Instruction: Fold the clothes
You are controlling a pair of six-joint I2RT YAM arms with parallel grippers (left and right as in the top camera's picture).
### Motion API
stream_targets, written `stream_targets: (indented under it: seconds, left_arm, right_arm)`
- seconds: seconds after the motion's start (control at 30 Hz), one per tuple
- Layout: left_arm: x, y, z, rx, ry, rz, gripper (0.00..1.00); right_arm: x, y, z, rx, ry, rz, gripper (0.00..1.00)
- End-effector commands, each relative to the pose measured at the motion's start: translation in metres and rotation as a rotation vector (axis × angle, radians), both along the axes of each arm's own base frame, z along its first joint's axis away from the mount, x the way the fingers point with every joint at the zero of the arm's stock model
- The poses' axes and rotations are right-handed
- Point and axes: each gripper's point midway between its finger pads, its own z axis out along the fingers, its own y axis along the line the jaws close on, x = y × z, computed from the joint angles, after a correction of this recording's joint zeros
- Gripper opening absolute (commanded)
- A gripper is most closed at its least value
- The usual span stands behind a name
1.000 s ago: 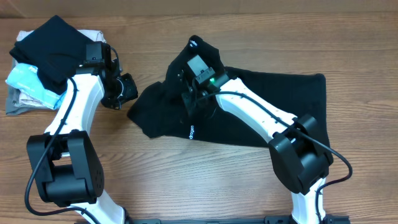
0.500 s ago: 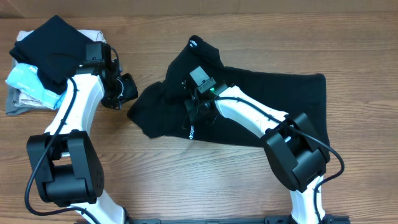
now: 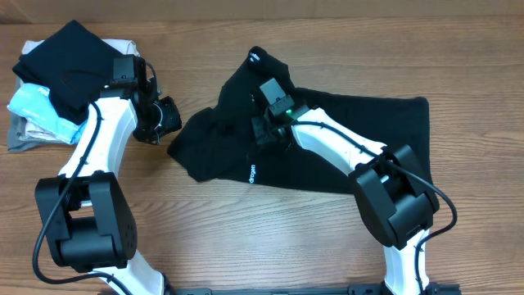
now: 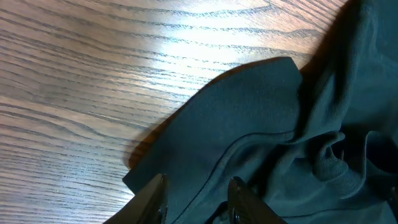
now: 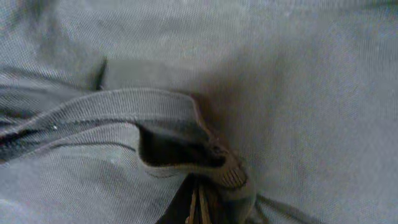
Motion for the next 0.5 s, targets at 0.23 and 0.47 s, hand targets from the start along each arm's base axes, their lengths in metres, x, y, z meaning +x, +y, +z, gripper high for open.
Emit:
stream_targets:
  seconds: [0.23,0.47]
  left_arm:
    - [0.006,-0.001,0.011,0.006,-0.031,0.002,0.35]
    - [0.006,-0.001,0.011,0.006,-0.031,0.000,0.35]
  right_arm:
    - [0.008,-0.007,-0.042,-0.054,0.008,-0.030,0.04]
    - [0.034,-0.020,-0.020,-0.036,-0.049,-0.157,0.04]
